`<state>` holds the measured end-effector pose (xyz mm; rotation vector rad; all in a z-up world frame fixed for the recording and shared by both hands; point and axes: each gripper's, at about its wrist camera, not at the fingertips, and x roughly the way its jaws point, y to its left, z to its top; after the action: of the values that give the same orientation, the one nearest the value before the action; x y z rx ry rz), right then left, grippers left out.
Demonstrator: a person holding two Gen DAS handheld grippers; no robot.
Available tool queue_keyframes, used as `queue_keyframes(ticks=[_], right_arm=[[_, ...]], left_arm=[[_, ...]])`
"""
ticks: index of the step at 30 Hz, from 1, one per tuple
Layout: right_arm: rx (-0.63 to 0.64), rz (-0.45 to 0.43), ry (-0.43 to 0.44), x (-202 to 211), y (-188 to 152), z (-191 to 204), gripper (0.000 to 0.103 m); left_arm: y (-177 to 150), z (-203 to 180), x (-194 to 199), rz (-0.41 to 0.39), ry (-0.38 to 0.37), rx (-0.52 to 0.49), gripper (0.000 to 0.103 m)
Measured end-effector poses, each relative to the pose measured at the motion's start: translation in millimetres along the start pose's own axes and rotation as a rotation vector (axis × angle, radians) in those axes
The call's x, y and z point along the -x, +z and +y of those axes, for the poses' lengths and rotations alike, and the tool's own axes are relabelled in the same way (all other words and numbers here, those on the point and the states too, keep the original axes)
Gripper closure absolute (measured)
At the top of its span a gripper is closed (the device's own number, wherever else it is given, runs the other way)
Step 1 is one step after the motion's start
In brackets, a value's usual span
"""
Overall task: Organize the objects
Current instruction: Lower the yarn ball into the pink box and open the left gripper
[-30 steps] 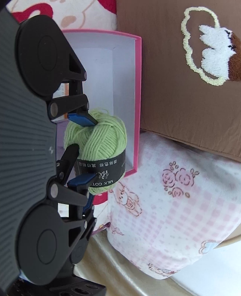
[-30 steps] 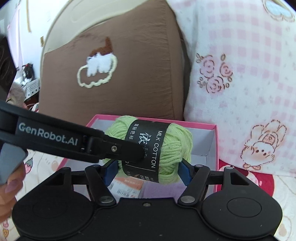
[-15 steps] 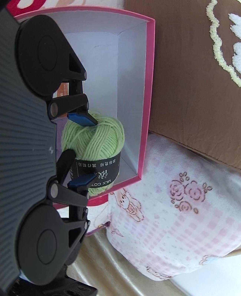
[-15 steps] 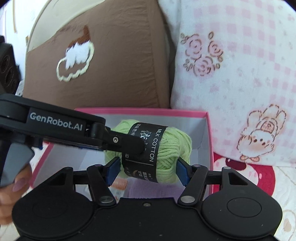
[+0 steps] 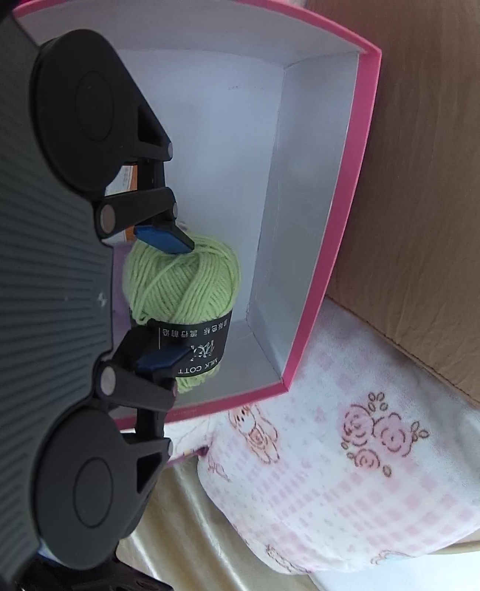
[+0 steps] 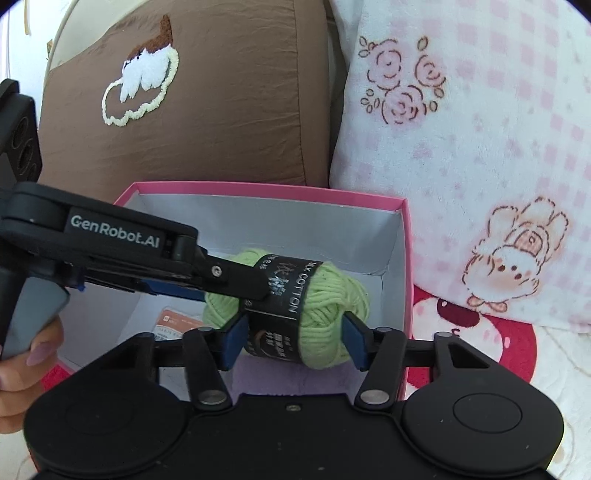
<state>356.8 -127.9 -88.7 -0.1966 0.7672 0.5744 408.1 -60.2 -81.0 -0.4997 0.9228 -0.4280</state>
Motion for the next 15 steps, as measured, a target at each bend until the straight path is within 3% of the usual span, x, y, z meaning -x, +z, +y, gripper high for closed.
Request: queue_keyframes(ticks=[4, 8, 11, 15], right_arm=[[0.024, 0.004, -0.048, -2, 0, 3, 0.067], [0.003, -0.001, -0.022, -3, 0, -1, 0.068], [0.022, 0.001, -0.067, -3, 0, -1, 0.068], [-0.021, -0.014, -0.031, 4, 1, -12, 0.067]], left_arm=[[-5, -6, 1, -0.018, 0.026, -0.034, 0.05], [-4, -11, -8, -0.032, 0.088, -0.06, 0.05], [3, -12, -18, -0.063, 0.159, -0.081, 0.05], [14, -14, -32, -0.039, 0.161, -0.083, 0.048]])
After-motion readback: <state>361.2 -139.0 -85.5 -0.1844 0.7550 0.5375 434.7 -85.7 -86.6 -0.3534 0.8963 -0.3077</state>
